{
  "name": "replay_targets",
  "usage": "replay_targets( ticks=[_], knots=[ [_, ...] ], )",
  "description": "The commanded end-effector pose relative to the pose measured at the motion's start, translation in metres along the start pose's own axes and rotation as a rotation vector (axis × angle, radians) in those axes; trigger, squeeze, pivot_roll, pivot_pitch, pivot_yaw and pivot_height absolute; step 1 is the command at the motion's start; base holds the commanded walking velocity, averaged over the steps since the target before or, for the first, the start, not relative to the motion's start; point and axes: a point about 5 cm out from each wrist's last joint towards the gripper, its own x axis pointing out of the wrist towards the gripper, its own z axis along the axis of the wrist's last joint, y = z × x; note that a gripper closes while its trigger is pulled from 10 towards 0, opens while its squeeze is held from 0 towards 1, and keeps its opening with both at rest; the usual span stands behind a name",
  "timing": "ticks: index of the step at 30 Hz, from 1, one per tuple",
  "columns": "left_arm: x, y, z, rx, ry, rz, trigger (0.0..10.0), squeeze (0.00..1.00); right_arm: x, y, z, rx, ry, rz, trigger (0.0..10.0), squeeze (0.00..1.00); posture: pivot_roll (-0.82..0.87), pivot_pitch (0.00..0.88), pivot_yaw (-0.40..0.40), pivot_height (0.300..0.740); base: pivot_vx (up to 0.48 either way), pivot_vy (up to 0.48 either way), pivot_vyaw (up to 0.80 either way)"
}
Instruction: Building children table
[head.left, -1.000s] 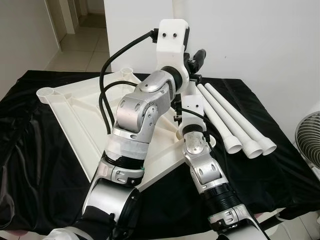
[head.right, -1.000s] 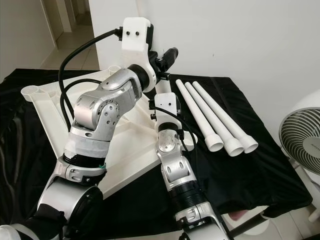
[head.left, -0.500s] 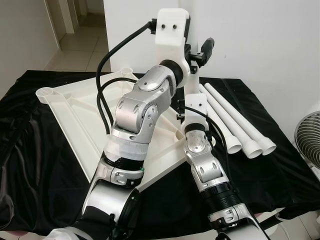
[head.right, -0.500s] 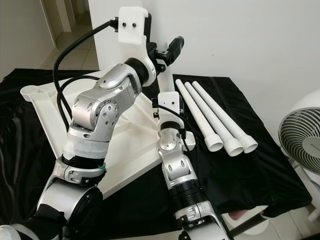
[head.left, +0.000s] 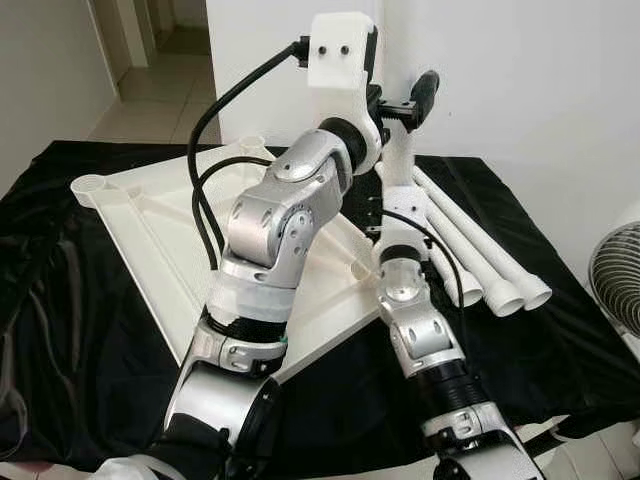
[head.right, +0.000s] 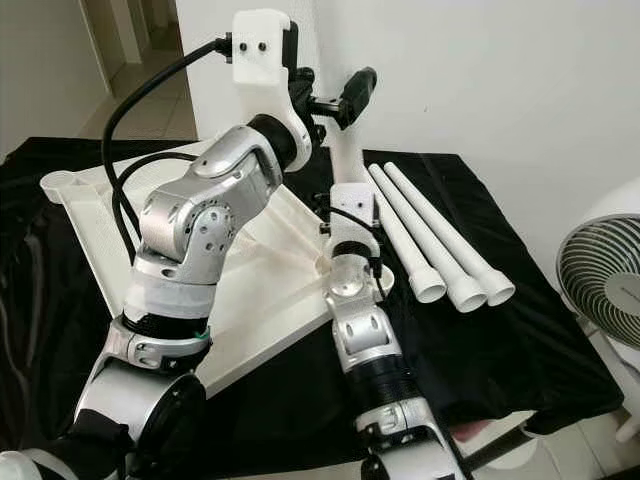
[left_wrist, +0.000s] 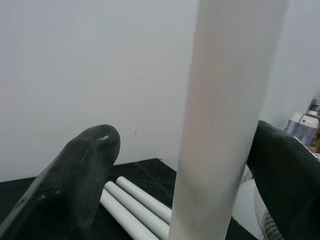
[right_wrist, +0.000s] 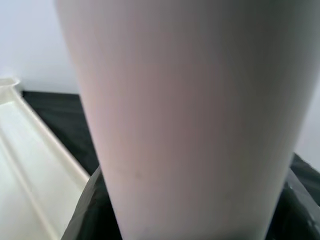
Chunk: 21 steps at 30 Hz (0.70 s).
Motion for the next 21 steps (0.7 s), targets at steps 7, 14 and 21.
replay_targets(
  ticks=[7, 14, 21],
  knots=[
    [-0.016, 0.000, -0.006, -0.058, 0.001, -0.121, 10.0, 0.00, 0.008, -0.014, 0.003, 0.082, -0.022, 0.018, 10.0, 0.00, 0.04, 0.019, -0.038, 0.740, 0.000, 0.000, 0.00],
    [-0.025, 0.006, -0.013, -0.122, 0.012, -0.108, 10.0, 0.00, 0.009, -0.021, -0.003, 0.099, -0.018, 0.031, 10.0, 0.00, 0.05, 0.010, -0.040, 0.740, 0.000, 0.000, 0.00],
    [-0.041, 0.026, -0.043, -0.001, 0.118, -0.015, 10.0, 0.00, 0.010, -0.034, -0.012, 0.039, -0.024, 0.024, 10.0, 0.00, 0.04, 0.000, -0.045, 0.740, 0.000, 0.000, 0.00]
  ],
)
